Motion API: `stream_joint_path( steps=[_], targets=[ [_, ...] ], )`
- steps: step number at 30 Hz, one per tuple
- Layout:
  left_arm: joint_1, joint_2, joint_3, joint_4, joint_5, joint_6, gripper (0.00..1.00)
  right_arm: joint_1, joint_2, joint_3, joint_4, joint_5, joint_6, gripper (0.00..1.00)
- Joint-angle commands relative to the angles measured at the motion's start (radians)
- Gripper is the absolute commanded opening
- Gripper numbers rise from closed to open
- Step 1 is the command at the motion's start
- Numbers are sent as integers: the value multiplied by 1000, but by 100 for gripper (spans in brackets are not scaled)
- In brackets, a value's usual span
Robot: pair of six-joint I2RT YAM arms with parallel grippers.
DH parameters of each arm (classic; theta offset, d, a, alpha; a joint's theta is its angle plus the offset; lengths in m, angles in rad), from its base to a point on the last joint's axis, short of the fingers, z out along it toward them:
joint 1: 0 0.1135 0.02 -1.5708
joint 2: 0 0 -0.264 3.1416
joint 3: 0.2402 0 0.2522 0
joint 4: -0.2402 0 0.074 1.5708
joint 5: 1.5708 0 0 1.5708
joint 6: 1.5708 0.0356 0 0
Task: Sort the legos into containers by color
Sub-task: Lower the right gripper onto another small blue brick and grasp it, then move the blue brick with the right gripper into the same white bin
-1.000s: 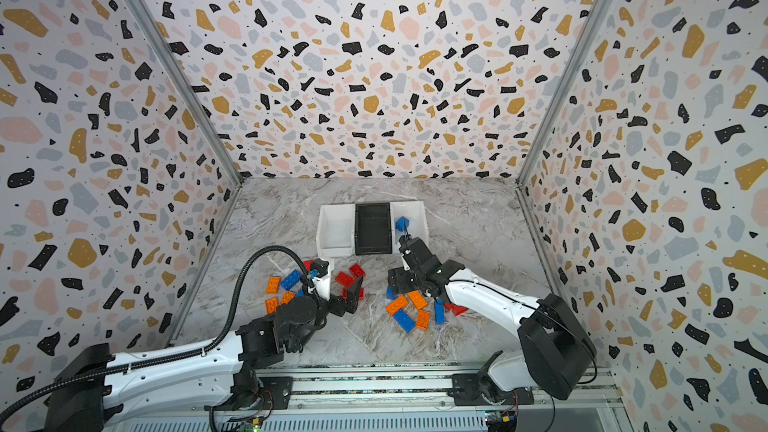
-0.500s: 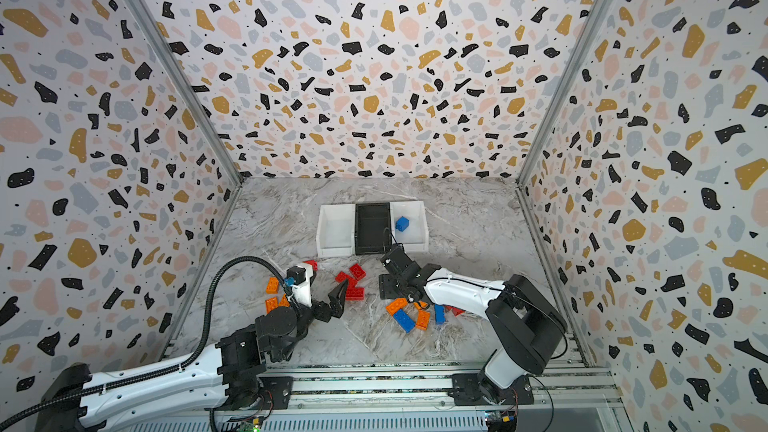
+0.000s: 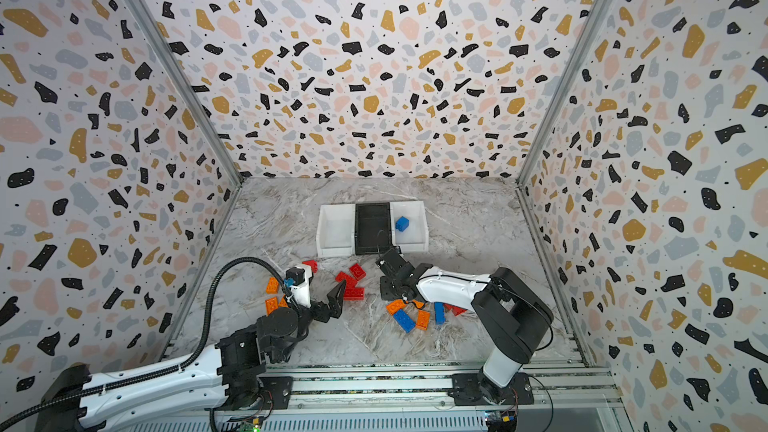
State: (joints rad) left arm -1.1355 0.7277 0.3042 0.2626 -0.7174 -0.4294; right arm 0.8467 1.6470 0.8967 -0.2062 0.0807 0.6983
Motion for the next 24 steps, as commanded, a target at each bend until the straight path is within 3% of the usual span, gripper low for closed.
stream_joint_path(
  steps=[1, 9, 14, 24],
  targets=[
    [-4, 15, 11, 26, -22, 20, 100, 5, -10, 46, -37, 19, -3, 33],
    [-4, 45, 49, 1, -13, 24, 100, -29, -27, 174, -120, 64, -79, 32],
    [-4, 63, 76, 14, -3, 39, 100, -137, -17, 286, -140, 79, -176, 32],
    [-3, 167, 158, 26, 86, 14, 100, -333, 187, 520, -94, 3, -270, 34]
  ],
)
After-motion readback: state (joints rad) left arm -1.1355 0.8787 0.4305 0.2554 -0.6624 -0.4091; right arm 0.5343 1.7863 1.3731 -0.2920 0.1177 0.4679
